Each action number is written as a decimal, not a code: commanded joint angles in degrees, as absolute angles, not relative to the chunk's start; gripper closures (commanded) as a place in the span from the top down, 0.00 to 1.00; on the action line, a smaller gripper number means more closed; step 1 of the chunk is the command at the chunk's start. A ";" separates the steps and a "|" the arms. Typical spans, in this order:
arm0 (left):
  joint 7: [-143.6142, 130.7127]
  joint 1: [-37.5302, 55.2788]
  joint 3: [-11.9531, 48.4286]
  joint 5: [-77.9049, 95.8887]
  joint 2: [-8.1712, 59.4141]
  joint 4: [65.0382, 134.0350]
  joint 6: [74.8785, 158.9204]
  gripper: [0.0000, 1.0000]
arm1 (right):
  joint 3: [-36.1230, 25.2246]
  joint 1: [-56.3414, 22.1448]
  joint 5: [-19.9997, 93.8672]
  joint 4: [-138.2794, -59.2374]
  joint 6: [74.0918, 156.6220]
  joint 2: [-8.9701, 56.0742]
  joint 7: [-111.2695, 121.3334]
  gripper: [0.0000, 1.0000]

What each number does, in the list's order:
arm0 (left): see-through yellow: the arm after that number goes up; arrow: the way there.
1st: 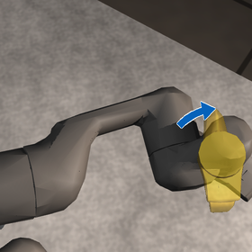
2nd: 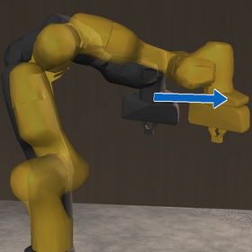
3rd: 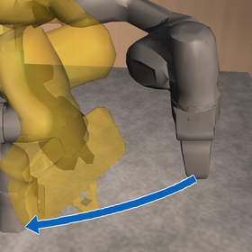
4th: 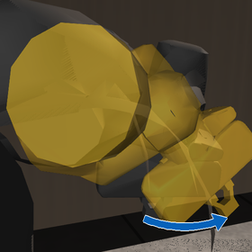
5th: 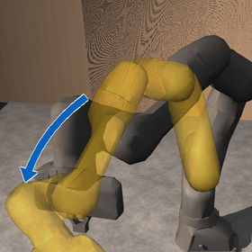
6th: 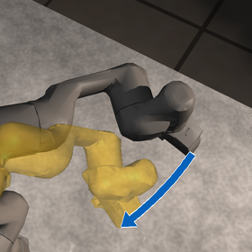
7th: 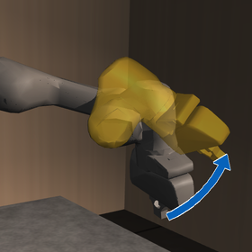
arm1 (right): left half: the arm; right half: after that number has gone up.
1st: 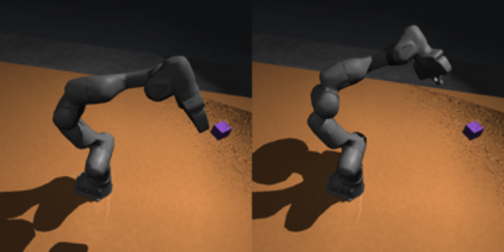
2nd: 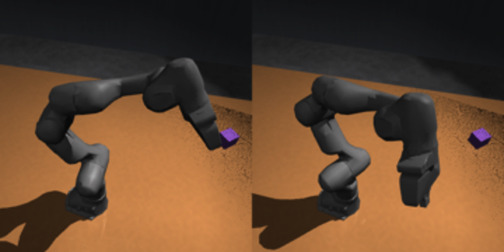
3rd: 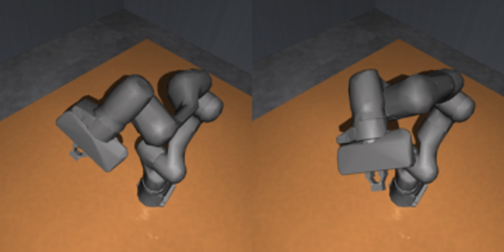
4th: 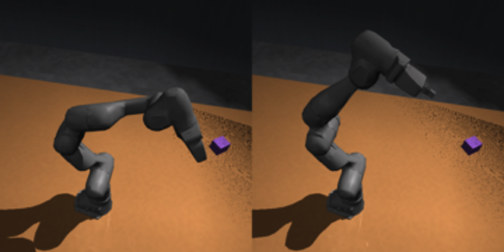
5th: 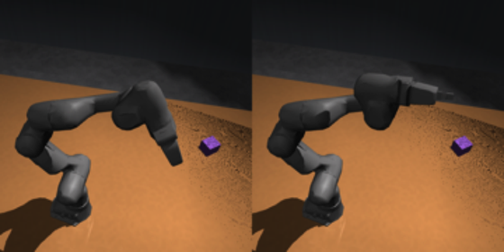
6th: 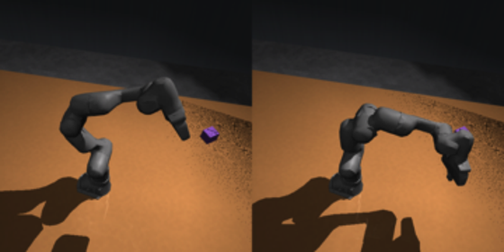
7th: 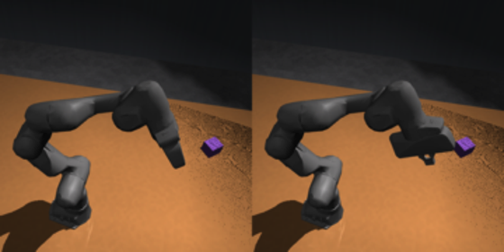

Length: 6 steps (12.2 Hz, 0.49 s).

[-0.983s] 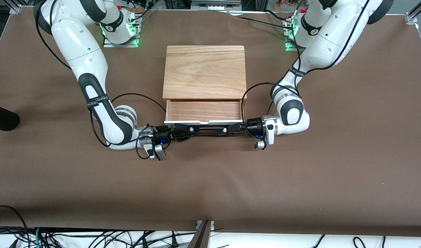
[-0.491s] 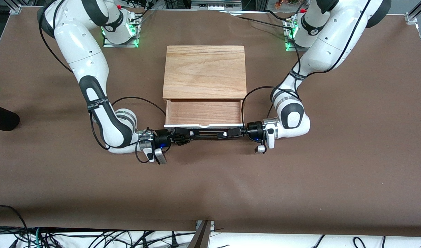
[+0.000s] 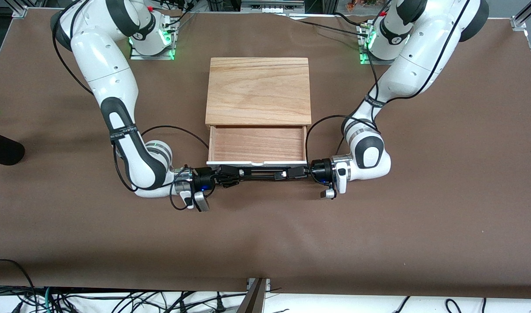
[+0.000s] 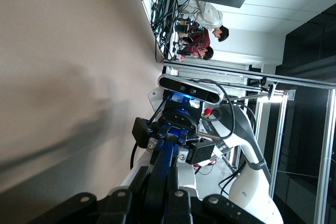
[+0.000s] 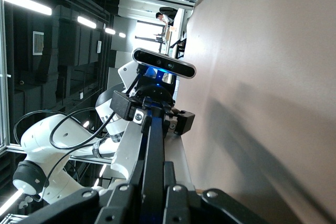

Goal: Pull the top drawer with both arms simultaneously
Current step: 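Pull the drawer out of the box with both grippers together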

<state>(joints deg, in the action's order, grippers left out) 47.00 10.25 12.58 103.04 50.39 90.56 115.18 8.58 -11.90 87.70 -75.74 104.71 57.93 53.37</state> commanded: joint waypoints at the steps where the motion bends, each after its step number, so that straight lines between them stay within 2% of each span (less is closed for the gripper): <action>1: 43.24 7.82 8.62 103.01 51.41 91.85 116.28 0.00 | 7.03 -7.82 92.37 -73.39 108.72 58.10 53.96 0.27; 3: 43.24 7.91 8.53 103.09 51.59 92.02 116.28 0.00 | 7.03 -7.82 92.37 -73.39 108.63 58.10 53.96 0.52; 4: 43.24 7.91 8.44 103.10 51.59 92.20 116.28 0.00 | 7.03 -7.82 92.37 -73.39 108.72 58.10 53.96 0.61; 5: 42.72 7.82 8.44 103.18 51.50 92.28 116.28 0.00 | 7.03 -7.82 92.37 -73.48 108.72 58.10 53.96 0.64; 6: 42.54 7.82 8.44 103.18 51.33 92.46 116.28 0.00 | 7.03 -7.82 92.37 -73.56 108.72 58.10 54.05 0.79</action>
